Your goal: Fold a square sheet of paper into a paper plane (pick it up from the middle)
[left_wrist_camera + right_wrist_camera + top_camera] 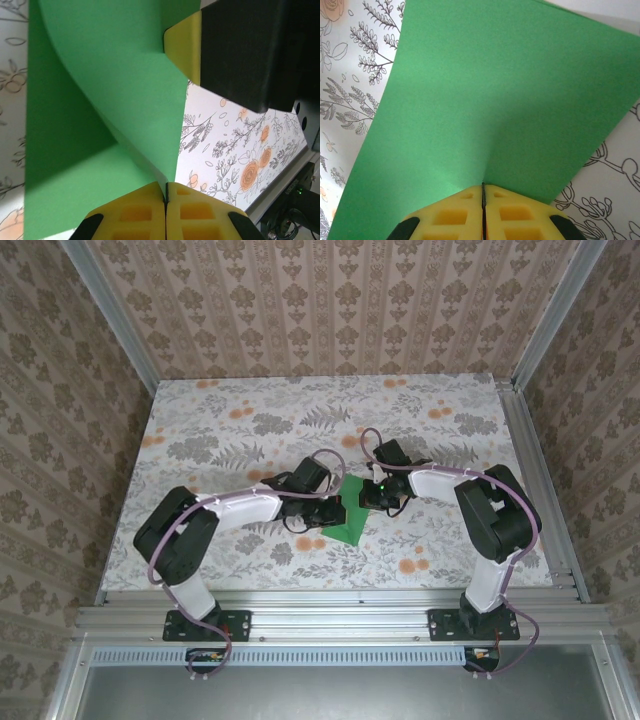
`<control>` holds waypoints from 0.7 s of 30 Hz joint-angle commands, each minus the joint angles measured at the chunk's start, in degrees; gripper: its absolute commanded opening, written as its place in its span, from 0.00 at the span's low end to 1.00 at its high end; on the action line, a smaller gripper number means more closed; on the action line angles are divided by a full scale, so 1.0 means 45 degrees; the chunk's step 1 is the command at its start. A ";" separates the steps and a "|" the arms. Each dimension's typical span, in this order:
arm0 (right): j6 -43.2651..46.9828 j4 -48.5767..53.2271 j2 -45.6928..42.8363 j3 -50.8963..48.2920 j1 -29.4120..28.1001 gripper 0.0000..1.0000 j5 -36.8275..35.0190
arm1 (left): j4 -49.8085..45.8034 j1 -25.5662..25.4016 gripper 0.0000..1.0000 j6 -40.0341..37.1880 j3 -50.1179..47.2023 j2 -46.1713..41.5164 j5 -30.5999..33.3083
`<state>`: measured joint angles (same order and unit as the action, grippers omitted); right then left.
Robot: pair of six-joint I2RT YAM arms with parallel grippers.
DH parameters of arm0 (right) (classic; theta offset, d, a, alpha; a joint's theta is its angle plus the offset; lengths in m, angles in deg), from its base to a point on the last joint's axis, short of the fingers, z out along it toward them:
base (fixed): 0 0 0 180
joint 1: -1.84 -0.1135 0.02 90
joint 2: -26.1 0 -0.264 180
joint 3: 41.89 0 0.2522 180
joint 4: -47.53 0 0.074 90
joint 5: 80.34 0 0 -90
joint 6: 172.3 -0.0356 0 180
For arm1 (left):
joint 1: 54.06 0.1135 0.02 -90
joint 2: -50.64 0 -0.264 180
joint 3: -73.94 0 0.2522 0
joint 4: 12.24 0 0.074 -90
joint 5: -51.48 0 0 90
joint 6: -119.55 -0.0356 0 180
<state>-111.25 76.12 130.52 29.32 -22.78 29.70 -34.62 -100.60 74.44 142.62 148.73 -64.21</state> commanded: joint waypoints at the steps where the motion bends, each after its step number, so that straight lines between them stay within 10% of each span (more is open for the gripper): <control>1: 0.0300 0.0391 0.0487 -0.0063 -0.0002 0.11 0.0070 | -0.0155 -0.0111 0.07 -0.0389 0.0537 0.0404 -0.0267; 21: 0.0206 0.0109 0.0570 -0.0108 -0.0056 0.11 0.0392 | -0.0193 -0.0179 0.08 -0.0468 0.1632 0.1796 -0.0481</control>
<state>-110.92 75.18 130.96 29.32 -22.78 31.07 -34.77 -101.02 73.43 148.26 155.57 -65.96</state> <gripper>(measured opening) 0.111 0.082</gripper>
